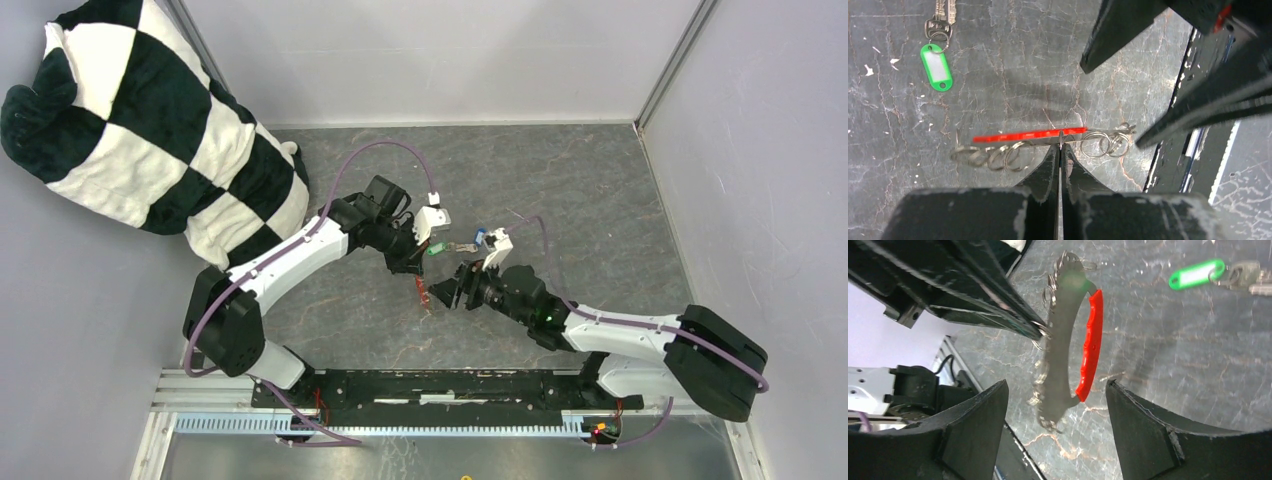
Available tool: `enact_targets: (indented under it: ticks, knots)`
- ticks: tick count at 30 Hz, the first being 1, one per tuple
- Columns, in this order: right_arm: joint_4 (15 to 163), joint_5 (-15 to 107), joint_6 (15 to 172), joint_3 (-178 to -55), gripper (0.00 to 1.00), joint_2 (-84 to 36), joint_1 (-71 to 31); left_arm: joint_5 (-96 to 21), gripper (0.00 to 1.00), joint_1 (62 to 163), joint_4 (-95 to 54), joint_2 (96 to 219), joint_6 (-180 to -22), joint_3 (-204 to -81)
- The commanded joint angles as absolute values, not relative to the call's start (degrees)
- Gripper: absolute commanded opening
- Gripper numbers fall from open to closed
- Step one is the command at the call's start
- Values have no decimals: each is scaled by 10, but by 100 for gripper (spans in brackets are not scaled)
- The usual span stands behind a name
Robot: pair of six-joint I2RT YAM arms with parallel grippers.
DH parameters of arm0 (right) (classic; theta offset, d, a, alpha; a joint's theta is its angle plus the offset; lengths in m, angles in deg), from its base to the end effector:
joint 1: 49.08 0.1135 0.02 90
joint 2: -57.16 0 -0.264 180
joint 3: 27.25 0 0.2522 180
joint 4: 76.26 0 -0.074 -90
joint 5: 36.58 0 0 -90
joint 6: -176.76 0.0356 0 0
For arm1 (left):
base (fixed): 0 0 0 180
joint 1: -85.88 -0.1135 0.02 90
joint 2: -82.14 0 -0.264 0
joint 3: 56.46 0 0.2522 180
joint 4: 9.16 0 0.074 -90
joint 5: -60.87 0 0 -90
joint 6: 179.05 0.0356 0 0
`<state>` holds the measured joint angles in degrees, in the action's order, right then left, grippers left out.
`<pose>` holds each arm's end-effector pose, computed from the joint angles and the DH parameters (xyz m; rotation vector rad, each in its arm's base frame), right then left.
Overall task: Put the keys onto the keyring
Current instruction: Adjust the keyring.
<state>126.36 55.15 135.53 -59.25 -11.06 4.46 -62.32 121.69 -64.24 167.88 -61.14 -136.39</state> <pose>0.1387 0.1860 0.1839 -0.0592 1.9898 1.2011 0.2333 -0.1924 0.2606 1.5218 2.0728 -0.8081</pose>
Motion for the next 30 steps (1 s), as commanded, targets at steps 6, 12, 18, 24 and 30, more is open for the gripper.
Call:
enact_targets:
  ticks: [6,12,18,24,30]
  knots:
    - [1126,714,1165,-683,83,-123,136,-584,2,1218,-584,1645,-743,-1367]
    - [1140,772,1117,-692,77,-141,158,-592,2,1218,-584,1638,-763,-1372]
    - [1186,779,1076,-700,65,-148,169,-597,2,1217,-584,1633,-778,-1377]
    - [1205,750,1056,-718,56,-173,172,-602,2,1218,-576,1635,-795,-1380]
    - [1191,763,1047,-731,28,-185,171,-623,2,1217,-575,1633,-819,-1393]
